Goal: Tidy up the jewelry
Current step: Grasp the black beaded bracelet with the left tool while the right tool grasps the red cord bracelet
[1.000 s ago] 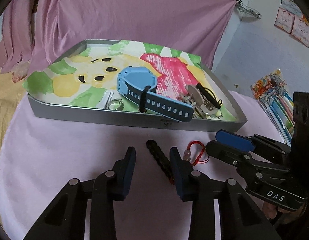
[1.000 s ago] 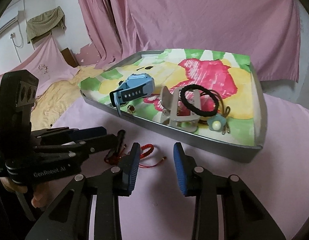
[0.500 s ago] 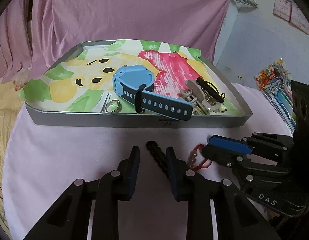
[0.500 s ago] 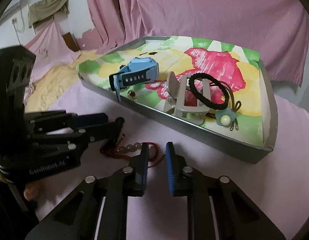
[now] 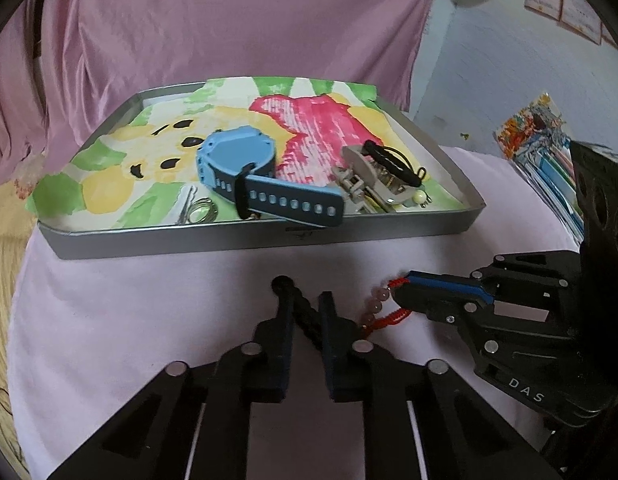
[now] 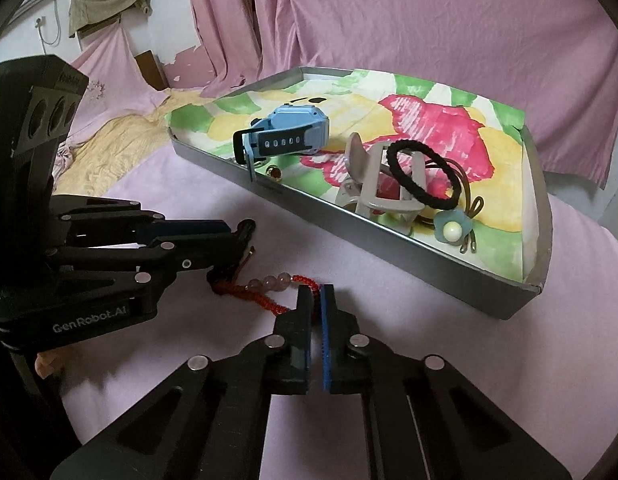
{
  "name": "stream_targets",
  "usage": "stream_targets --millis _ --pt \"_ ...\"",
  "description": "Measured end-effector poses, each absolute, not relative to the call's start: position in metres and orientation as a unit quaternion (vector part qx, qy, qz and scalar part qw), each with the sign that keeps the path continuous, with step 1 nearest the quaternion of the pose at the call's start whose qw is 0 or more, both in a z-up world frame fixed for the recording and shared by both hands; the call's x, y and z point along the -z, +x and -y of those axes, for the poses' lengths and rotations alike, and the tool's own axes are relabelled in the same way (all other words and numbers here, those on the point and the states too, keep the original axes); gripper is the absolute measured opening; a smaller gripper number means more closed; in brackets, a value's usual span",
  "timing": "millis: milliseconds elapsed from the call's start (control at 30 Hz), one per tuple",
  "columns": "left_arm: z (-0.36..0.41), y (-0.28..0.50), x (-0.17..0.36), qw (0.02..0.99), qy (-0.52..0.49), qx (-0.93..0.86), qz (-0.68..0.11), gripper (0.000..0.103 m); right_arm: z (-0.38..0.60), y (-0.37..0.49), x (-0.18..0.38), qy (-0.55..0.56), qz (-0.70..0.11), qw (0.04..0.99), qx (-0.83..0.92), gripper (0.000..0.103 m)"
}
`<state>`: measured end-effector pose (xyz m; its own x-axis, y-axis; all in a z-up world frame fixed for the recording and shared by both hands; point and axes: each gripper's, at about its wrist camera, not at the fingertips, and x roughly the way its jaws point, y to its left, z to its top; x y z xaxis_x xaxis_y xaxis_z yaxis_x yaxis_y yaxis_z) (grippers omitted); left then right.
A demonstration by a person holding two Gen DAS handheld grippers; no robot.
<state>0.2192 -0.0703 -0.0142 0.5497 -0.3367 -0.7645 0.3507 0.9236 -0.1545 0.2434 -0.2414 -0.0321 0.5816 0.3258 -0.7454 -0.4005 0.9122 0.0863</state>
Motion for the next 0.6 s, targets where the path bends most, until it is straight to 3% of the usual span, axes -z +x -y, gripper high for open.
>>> stream_targets --millis 600 --pt "0.058 0.211 0.017 0.875 -0.008 0.177 -0.45 0.007 0.282 0.228 0.032 -0.005 -0.403 0.901 -0.158 0.003"
